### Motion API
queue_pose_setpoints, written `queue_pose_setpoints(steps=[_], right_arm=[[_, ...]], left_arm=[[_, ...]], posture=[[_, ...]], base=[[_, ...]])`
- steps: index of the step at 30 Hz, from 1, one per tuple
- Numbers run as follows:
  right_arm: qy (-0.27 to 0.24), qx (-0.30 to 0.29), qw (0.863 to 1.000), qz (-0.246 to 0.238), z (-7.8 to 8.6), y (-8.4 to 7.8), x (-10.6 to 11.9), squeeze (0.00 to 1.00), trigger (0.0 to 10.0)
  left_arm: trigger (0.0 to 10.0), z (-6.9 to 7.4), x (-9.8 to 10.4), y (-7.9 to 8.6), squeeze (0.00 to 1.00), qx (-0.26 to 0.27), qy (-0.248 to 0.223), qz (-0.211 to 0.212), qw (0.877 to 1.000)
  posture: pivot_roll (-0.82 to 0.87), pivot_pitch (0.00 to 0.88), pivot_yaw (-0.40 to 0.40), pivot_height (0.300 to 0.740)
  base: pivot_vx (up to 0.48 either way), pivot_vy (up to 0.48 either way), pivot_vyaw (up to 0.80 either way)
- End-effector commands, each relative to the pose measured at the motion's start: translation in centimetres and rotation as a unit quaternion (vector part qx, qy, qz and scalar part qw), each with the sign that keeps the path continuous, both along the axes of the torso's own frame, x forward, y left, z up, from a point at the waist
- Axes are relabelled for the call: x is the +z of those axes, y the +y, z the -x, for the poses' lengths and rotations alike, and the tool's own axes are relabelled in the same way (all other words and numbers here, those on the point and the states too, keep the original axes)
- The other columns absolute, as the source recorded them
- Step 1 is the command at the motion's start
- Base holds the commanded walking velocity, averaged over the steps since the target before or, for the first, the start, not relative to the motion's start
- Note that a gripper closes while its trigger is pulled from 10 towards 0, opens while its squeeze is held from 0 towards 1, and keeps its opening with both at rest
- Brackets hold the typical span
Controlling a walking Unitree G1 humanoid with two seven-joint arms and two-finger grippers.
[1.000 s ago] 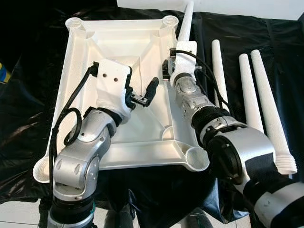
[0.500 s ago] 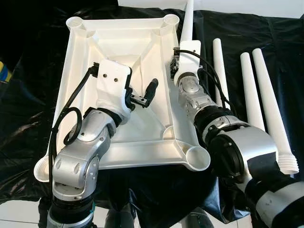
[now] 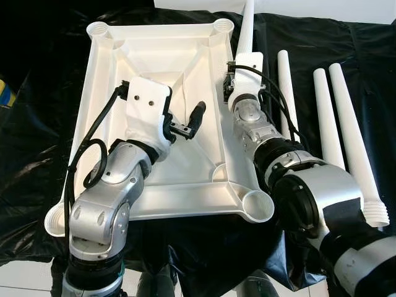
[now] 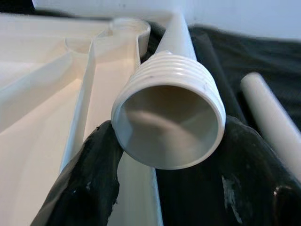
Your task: Building children table
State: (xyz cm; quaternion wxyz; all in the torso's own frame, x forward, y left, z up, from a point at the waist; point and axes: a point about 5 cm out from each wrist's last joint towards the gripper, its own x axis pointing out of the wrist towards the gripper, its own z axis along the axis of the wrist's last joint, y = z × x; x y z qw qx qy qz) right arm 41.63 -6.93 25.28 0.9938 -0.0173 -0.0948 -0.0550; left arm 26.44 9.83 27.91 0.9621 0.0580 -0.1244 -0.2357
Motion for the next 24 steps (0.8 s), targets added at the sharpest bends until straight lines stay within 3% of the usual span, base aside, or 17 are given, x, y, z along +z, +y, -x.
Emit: queue_pose_setpoints(steps=[1, 11, 13, 15, 18, 23, 24], right_arm=[[-0.019, 0.003, 1.000, 0.009, 0.2, -0.1, -0.5, 0.00, 10.0], [-0.057, -0.004, 0.998, 0.010, 1.1, -2.2, -2.7, 0.00, 10.0], [-0.071, -0.017, 0.997, 0.012, 2.2, -4.0, -4.5, 0.00, 10.0], [-0.071, -0.017, 0.997, 0.012, 2.2, -4.0, -4.5, 0.00, 10.0], [-0.079, -0.027, 0.996, 0.025, 3.8, -5.3, -6.0, 0.00, 10.0], [-0.081, -0.030, 0.996, 0.033, 4.9, -6.0, -6.7, 0.00, 10.0], [-0.082, -0.030, 0.995, 0.037, 5.8, -6.4, -7.1, 0.00, 10.0]], left_arm=[[10.0, -0.3, 0.1, -0.3, 0.00, 0.007, -0.010, 0.004, 1.000], [10.0, -1.6, 0.4, -0.8, 0.00, -0.016, -0.019, 0.007, 1.000], [10.0, -2.3, 0.7, -1.6, 0.00, -0.037, -0.026, 0.009, 0.999], [10.0, -2.3, 0.7, -1.6, 0.00, -0.037, -0.026, 0.009, 0.999], [10.0, -2.8, 0.9, -2.3, 0.00, -0.056, -0.032, 0.012, 0.998], [10.0, -3.0, 0.8, -2.6, 0.00, -0.063, -0.035, 0.011, 0.997], [10.0, -3.1, 0.8, -2.7, 0.00, -0.066, -0.036, 0.014, 0.997]], posture=[[0.26, 0.238, -0.045, 0.740], [0.15, 0.211, -0.018, 0.740], [0.10, 0.197, -0.003, 0.740], [0.10, 0.197, -0.003, 0.740], [0.06, 0.193, 0.006, 0.740], [0.04, 0.191, 0.006, 0.740], [0.02, 0.188, 0.007, 0.740]], base=[[0.000, 0.000, 0.00], [0.000, 0.000, 0.00], [0.000, 0.000, 0.00], [0.000, 0.000, 0.00], [0.000, 0.000, 0.00], [0.000, 0.000, 0.00], [0.000, 0.000, 0.00]])
